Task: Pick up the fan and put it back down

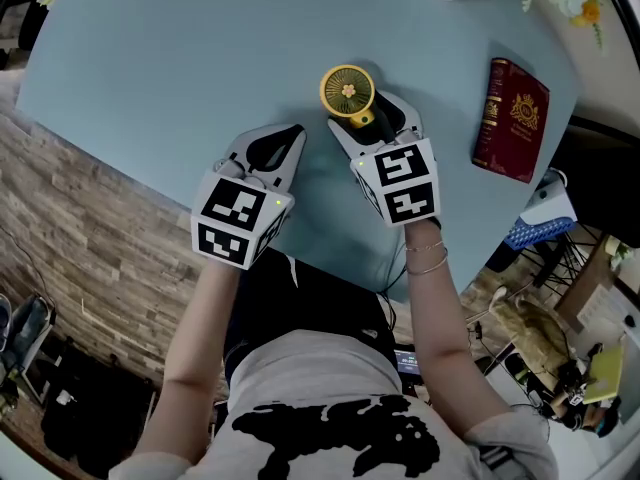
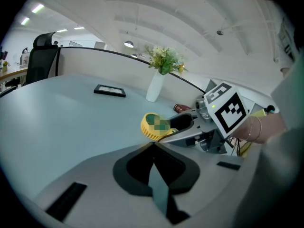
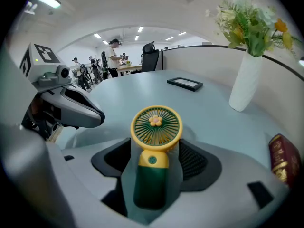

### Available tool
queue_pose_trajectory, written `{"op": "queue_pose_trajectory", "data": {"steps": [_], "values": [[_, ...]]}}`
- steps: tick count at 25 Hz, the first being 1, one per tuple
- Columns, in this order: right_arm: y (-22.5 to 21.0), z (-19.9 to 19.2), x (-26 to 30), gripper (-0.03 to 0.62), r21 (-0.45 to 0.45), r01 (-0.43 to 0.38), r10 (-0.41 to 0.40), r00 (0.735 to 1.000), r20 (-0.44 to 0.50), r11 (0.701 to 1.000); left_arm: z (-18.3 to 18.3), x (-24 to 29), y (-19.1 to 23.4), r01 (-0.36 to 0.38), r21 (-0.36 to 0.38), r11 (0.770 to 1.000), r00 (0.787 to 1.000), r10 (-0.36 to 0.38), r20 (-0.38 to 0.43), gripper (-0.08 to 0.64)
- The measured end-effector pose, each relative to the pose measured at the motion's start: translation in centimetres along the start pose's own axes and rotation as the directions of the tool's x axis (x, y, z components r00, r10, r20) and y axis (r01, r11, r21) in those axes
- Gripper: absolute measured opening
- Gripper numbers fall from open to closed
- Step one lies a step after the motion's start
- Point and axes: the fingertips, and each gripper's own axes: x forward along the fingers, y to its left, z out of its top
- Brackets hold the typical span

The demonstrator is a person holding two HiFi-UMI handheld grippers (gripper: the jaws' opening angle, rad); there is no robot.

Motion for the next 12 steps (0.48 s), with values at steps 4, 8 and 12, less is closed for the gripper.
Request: {"op": "queue_pose_trajectory", "data": {"steps": [4, 8, 12], "values": [[-0.1, 0.2, -0.8, 0.330, -0.006, 0.022, -0.022, 1.000, 0.006, 1.000, 0.4, -0.8, -0.2, -0.002, 0.008, 1.000, 1.000, 0.002, 0.011, 0.011], [-0.1, 1.1, -2.2, 0.367, -0.007, 0.043, -0.042, 0.999, 0.023, 0.999, 1.1, -1.7, -0.7, 0.003, 0.028, 1.000, 1.000, -0.004, 0.022, 0.011], [-0.1, 2.2, -3.9, 0.371, 0.010, 0.061, -0.062, 0.997, 0.054, 0.998, 2.2, -2.3, -1.6, 0.018, 0.055, 0.998, 0.999, -0.020, 0.039, 0.011]]}}
